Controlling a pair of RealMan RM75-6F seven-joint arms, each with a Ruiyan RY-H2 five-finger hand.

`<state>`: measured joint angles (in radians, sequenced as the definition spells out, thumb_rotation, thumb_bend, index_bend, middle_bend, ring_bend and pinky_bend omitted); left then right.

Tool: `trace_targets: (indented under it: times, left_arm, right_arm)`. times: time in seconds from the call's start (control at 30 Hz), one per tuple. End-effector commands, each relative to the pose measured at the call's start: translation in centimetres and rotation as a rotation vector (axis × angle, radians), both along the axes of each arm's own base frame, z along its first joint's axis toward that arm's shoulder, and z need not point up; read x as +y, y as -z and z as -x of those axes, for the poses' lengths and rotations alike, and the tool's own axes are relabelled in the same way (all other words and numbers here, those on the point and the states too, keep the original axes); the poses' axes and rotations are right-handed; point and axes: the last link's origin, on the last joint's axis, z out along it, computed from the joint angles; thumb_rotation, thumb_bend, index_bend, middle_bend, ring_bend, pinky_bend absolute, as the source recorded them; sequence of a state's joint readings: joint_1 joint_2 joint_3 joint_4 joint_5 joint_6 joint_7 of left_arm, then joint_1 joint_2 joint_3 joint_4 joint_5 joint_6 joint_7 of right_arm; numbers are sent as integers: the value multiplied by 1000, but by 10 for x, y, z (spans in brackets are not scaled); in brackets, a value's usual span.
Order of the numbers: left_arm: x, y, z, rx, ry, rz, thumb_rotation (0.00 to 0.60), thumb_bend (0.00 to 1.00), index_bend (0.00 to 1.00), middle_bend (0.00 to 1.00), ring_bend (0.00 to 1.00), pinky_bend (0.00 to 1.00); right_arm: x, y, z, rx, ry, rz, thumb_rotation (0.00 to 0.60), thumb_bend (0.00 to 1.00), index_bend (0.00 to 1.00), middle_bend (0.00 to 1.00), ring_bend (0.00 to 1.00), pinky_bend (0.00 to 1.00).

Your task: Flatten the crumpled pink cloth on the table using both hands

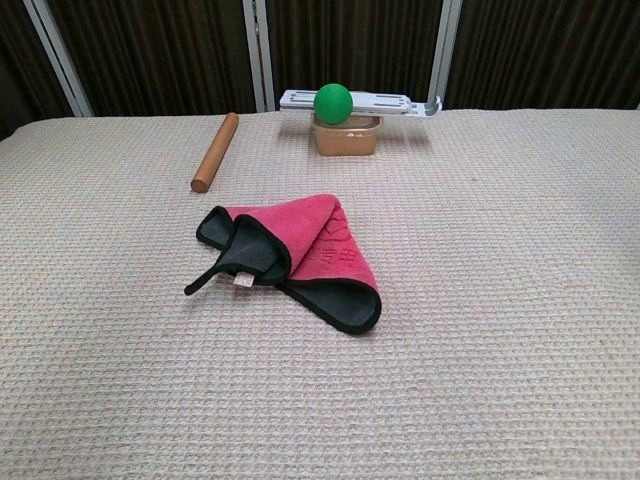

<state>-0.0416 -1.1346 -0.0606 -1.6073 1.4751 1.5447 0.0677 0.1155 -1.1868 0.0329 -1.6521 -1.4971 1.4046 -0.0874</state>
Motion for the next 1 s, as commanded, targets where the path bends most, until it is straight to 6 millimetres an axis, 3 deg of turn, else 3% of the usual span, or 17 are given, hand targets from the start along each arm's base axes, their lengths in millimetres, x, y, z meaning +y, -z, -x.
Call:
trace_targets:
  times: [0.03,0.6,0.8,1.0]
  left_arm:
    - [0,0,0,-1,1,1,600,105,139,51,0,0]
    - [5,14,-6,-6,33,46,600,105,171,56,0,0]
    - [19,38,-25,6,149,134,600,106,232,85,0,0]
    - [40,76,-55,48,283,224,600,119,304,114,0,0]
  right_arm:
    - [0,0,0,1,0,-1,600,299,0,0,0,0]
    - [-1,2,0,-2,7,-4,600,299,0,0,0,0]
    - [-3,1,1,-10,14,-1,600,299,0,0,0,0]
    - [-4,2,1,-18,16,-5,600,299,0,0,0,0]
